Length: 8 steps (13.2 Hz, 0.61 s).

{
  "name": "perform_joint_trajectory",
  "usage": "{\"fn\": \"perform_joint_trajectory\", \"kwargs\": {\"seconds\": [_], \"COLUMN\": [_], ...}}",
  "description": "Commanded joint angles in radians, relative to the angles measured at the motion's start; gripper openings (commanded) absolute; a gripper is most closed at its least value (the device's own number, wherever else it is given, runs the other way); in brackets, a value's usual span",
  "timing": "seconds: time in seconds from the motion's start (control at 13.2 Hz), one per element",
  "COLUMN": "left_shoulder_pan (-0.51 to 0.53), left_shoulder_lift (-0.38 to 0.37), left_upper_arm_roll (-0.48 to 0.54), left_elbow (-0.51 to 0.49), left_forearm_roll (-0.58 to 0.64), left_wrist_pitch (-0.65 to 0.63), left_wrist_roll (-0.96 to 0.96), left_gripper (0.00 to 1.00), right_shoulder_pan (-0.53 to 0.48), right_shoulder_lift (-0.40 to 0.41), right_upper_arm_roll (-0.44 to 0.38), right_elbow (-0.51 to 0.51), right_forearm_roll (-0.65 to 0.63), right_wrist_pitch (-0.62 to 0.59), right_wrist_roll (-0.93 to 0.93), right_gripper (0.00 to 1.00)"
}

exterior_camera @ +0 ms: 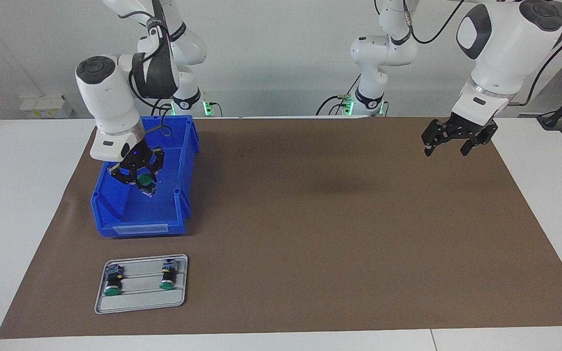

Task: Place and press button with both arms
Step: 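Carry the button with the right gripper over the blue bin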

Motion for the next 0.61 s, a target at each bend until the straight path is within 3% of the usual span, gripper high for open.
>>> {"fn": "perform_joint_trajectory", "kwargs": {"seconds": [0.0,0.23,0.53], "left_shoulder_pan": [0.008,0.008,0.008], "left_shoulder_lift": [-0.030,-0.030,-0.030], "left_upper_arm_roll": [-0.002,-0.002,-0.002], "left_elbow": [-0.039,-0.037,-0.037], "left_forearm_roll": [-0.011,-0.011,-0.011], "left_wrist_pitch": [0.014,0.014,0.014], "left_wrist_roll": [0.008,0.008,0.008], "left_gripper": [1.00,1.00,1.00], "right_shoulder_pan": [-0.047,-0.085,-0.091], "right_shoulder_lift": [0.055,0.102,0.124], "right_upper_arm_roll": [0.017,0.016,0.016], "right_elbow": [-0.012,-0.025,-0.058], "right_forearm_roll": [0.080,0.143,0.159], "right_wrist_pitch": [0.077,0.143,0.171], "right_wrist_roll": [-0.155,-0.336,-0.390], "right_gripper": [0.00,0.00,0.00]}}
